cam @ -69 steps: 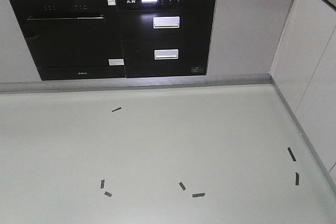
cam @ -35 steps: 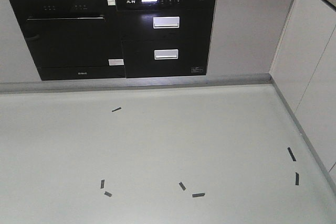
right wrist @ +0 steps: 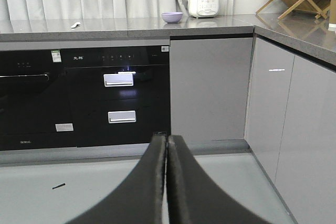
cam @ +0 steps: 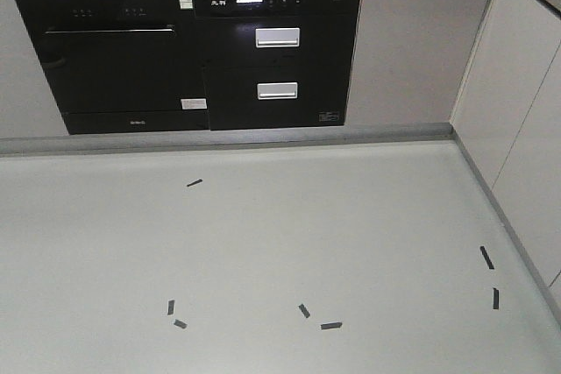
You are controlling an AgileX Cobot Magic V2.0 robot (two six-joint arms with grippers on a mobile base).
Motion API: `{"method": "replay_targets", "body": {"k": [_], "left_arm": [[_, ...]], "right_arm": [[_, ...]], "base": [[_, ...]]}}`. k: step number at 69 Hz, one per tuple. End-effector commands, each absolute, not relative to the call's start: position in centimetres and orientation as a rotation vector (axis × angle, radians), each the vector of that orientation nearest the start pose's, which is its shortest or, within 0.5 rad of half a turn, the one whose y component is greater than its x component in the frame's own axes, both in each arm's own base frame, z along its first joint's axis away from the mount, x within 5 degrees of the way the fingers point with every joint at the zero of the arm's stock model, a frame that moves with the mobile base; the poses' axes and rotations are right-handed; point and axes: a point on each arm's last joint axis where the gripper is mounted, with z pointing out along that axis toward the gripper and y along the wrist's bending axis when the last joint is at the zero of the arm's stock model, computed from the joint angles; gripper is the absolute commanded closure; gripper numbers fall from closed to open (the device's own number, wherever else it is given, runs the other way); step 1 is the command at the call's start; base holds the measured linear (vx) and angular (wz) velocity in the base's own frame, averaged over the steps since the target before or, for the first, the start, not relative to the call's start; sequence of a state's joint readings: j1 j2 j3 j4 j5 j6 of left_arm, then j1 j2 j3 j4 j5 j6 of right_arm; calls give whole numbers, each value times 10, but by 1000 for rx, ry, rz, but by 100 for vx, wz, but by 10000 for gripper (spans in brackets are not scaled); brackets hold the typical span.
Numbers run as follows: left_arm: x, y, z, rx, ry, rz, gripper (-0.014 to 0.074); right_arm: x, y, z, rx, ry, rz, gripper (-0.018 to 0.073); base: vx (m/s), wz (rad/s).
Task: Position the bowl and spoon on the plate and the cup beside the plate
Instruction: 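Drive the base toward the grey counter with both grippers open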
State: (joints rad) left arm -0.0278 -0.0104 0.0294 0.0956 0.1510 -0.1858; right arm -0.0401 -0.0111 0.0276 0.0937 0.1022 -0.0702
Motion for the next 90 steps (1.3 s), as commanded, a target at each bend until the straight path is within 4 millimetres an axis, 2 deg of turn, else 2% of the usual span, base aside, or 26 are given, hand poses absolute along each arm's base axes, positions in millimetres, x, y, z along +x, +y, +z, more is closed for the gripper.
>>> {"method": "replay_targets", "body": {"k": [1,90], "left_arm": [[55,-1,206,-57,1545,-95,603],[55,-1,206,-57,1546,-95,603]], "right_arm": [[56,-2,202,40,1513,-26,564],[56,-2,202,40,1513,-26,564]], "base": [[0,0],[8,-2]]}}
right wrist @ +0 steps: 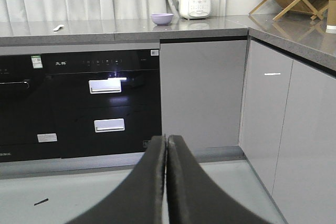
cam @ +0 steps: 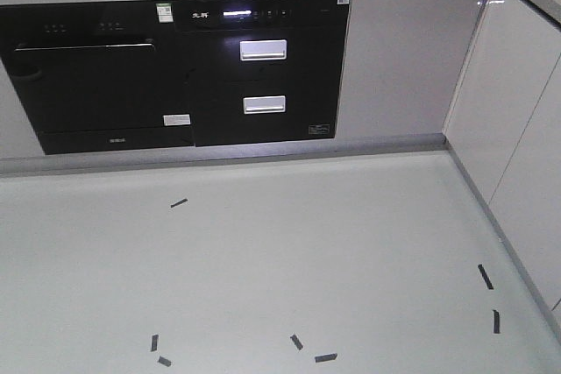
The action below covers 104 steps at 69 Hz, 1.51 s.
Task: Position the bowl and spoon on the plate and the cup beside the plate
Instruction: 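Drive the base toward the grey counter with both grippers open, then drive up to the counter holding the spoon and lavender bowl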
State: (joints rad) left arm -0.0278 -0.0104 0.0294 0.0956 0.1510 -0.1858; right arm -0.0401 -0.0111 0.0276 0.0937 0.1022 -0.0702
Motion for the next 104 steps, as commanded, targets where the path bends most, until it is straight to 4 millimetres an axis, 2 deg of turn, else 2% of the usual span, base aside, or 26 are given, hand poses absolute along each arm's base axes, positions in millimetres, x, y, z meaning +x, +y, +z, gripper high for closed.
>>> {"method": "replay_targets", "body": {"k": [1,104], "left_arm": [[55,-1,206,-57,1546,-95,603],[55,-1,206,-57,1546,-95,603]], "right_arm": [[56,-2,202,40,1513,-26,564],[56,-2,202,40,1513,-26,564]], "base": [[14,-9],[21,4]]}}
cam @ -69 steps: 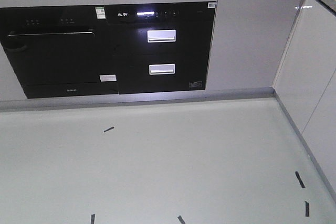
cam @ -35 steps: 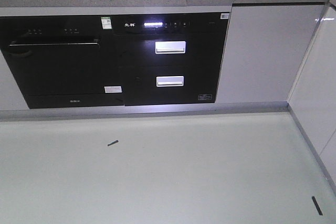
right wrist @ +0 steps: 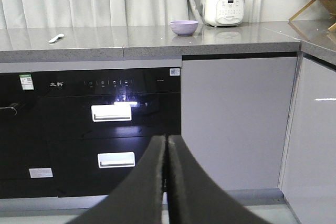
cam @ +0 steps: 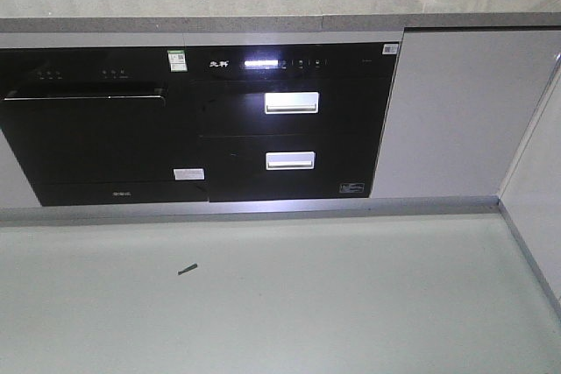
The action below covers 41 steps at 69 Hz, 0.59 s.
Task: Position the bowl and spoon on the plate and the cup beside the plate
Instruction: 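Drive up to the counter holding the spoon and lavender bowl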
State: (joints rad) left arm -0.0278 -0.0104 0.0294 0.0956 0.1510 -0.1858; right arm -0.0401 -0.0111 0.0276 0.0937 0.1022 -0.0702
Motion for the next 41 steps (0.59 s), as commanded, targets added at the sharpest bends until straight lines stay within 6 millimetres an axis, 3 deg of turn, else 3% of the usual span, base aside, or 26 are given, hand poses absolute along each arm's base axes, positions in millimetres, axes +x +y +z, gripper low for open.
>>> {"method": "replay_targets", "body": {"k": [1,41], "left_arm": [[55,-1,206,-57,1546,-95,603],[55,-1,206,-57,1546,-95,603]], "right_arm": [[56,-2,202,40,1513,-26,564],[56,-2,202,40,1513,-26,564]], "base": [[24,1],[21,-2]]}}
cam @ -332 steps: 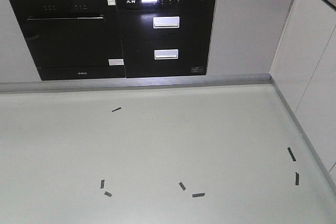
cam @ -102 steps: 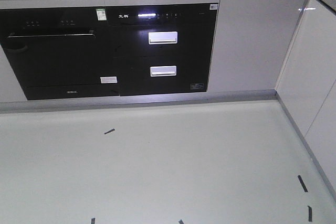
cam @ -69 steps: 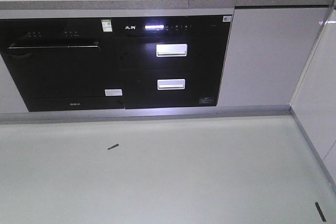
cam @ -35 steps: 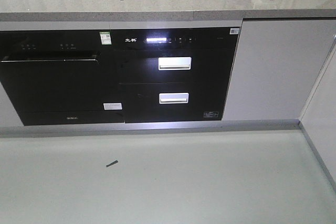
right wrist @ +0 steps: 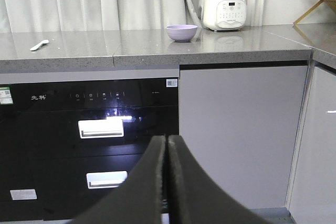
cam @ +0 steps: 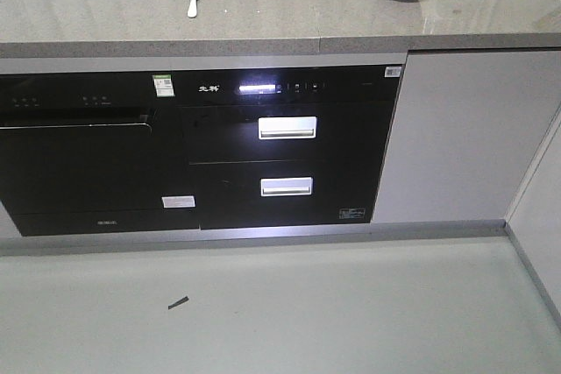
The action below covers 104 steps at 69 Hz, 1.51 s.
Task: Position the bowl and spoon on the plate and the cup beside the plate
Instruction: 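Drive up to the counter holding the spoon and lavender bowl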
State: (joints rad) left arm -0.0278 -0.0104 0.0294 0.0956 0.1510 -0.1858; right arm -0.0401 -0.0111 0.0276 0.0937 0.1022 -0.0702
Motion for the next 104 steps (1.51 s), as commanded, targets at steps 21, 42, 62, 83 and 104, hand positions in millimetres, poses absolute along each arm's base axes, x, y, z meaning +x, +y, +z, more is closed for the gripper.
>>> {"method": "replay_targets", "body": {"k": [21,42,62,83,104], "left_arm": [[55,-1,206,-57,1546,-95,603],[55,-1,206,-57,1546,-95,603],[55,-1,206,-57,1546,-95,603],[55,-1,206,-57,1546,-95,603],[55,-1,206,-57,1546,-95,603]], "right_arm": [[56,-2,202,40,1513,-26,564],[56,-2,202,40,1513,-26,564],[56,-2,202,40,1513,-26,564],[56,-2,202,40,1513,-26,564],[56,-2,202,40,1513,-26,564]], "base": [[19,-1],[18,-1],[15,-1],[13,-1],[13,0]]}}
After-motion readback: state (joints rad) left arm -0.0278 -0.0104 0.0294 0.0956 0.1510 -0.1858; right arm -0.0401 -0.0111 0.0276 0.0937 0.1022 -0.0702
